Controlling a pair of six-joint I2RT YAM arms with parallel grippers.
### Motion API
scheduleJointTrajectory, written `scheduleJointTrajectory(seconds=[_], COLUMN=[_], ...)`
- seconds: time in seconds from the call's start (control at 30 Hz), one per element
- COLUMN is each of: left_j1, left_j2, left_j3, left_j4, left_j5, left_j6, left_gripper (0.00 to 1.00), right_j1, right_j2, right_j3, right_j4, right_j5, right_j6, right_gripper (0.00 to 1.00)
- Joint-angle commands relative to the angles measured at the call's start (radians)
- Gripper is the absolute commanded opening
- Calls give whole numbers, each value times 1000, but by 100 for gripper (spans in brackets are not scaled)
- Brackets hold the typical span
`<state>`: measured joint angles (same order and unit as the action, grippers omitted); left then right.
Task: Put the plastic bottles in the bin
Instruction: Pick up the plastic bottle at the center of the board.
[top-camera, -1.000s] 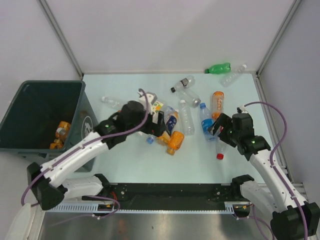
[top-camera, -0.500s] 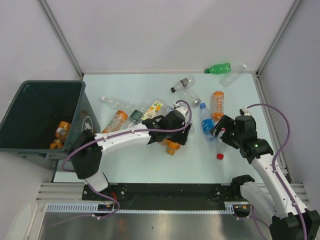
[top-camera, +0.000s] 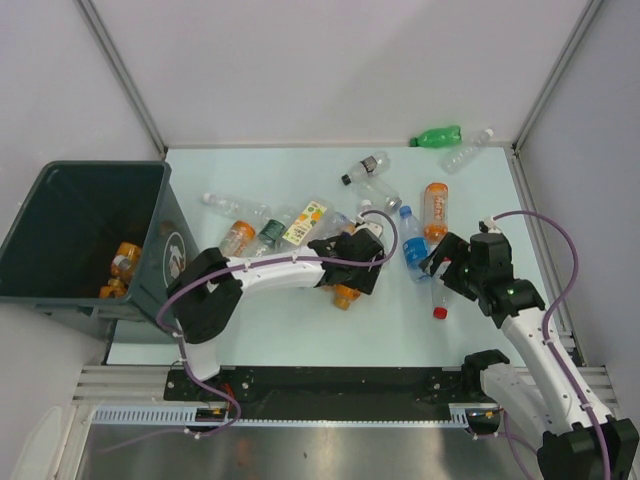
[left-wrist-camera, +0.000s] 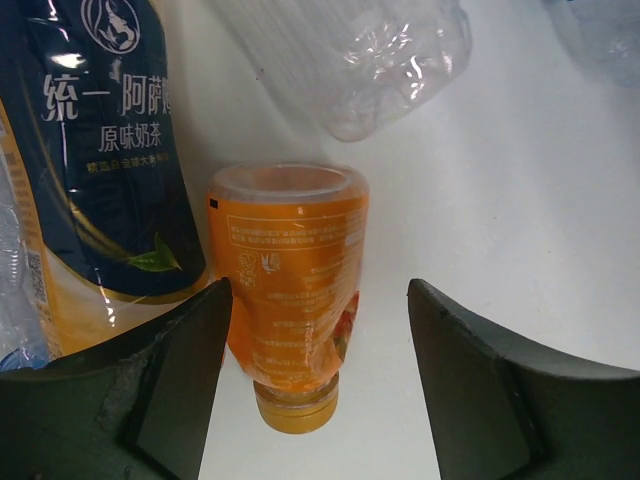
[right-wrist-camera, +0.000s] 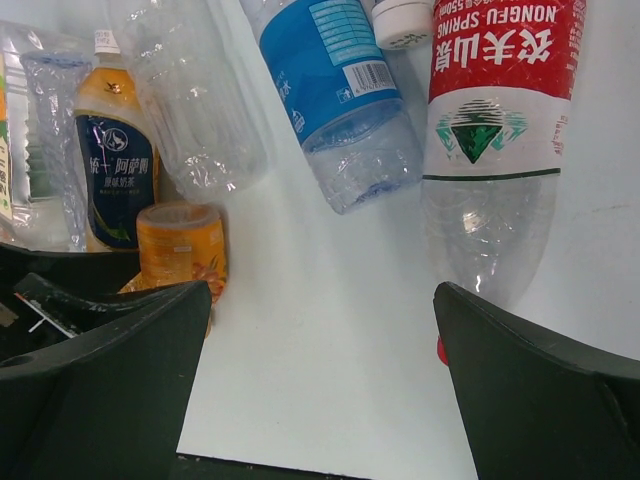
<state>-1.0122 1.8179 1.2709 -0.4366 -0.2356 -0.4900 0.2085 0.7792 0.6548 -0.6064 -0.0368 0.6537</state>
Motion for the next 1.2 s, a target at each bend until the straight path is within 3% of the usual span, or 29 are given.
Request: scheduleJointTrajectory(seconds=[0.0,0.3,0.63,0.83,1.17], left_j1=[-2,-2,-3,-14,-17], left_j2=[37,86,38,-58,-249], left_j3=[28,13,18,35,123], left_j4=[7,9,-19,-86,-255], left_j5=[-22,39,22,-37,-241], left_j6=[-9,-1,13,28,100], left_gripper=[76,73,45,34,34], right_j1=[-11,-17,-17,-18,-20], right_j2=[8,17,5,-1,-20], right_j3=[2,-1,-4,-6,-6], right_j4=[36,43,42,40,36], right_j5=[-18,-20,-20,-23,-21], right_j6=[-3,4,14,17,21], right_gripper=[100,100,100,100,99])
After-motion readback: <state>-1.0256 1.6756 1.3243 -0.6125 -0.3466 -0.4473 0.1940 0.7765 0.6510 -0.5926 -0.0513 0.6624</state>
